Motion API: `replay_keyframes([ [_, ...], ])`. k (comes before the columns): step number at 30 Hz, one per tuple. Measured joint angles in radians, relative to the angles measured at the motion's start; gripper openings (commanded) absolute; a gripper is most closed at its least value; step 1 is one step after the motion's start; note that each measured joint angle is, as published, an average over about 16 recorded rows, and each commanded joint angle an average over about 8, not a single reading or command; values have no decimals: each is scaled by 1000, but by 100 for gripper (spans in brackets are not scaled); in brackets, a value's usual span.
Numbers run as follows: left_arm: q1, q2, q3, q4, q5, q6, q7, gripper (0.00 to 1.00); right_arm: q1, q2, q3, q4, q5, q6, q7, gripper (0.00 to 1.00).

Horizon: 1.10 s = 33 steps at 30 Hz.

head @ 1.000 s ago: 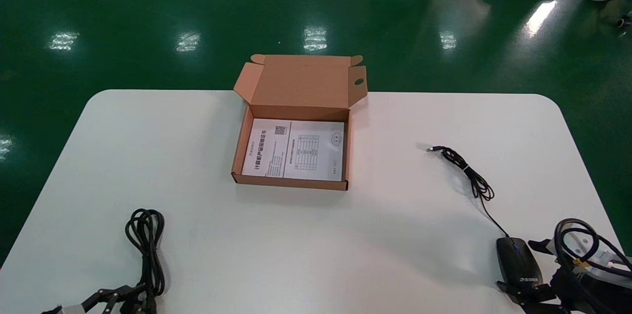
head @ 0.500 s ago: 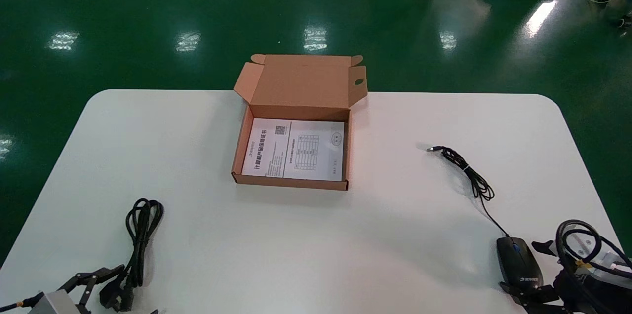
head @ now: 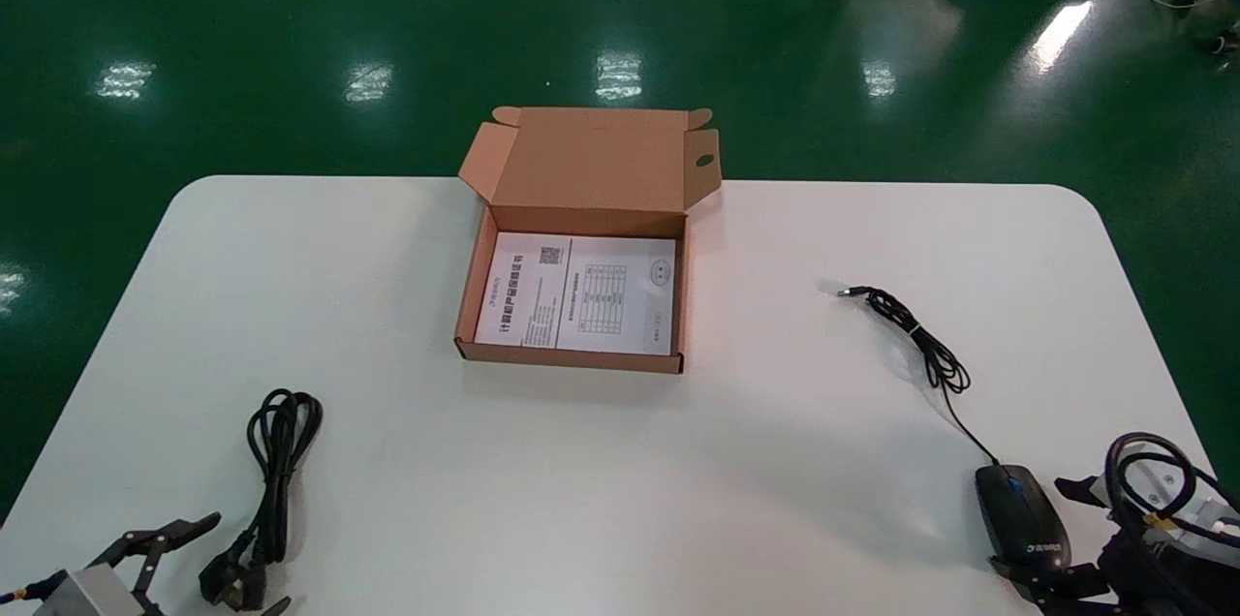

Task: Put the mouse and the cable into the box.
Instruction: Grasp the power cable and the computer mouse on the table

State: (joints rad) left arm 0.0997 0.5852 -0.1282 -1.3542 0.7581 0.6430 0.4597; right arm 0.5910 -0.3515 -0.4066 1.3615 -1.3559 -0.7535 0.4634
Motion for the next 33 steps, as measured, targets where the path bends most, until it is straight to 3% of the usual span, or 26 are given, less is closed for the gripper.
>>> replay_keyframes([
  [4, 1, 2, 1, 0, 0, -9, -5, 99, -3, 0, 3, 0, 8, 3, 0, 100],
  [5, 0, 3, 1, 0, -1, -12, -6, 93, -3, 0, 4, 1, 9, 3, 0, 100],
  [6, 0, 3, 1, 0, -1, -14, -8, 83, -4, 0, 5, 1, 11, 4, 0, 93],
  [12, 0, 4, 3, 0, -1, -21, -12, 8, -4, -2, 7, 1, 16, 6, 0, 18],
  [13, 0, 4, 3, 0, -1, -21, -12, 2, -4, -2, 8, 1, 16, 7, 0, 6],
  [15, 0, 4, 3, 0, 0, -21, -12, 0, -3, -2, 8, 1, 16, 7, 0, 0],
  [33, 0, 3, 3, -1, 0, -17, -12, 0, -4, -1, 5, 1, 13, 4, 0, 0],
])
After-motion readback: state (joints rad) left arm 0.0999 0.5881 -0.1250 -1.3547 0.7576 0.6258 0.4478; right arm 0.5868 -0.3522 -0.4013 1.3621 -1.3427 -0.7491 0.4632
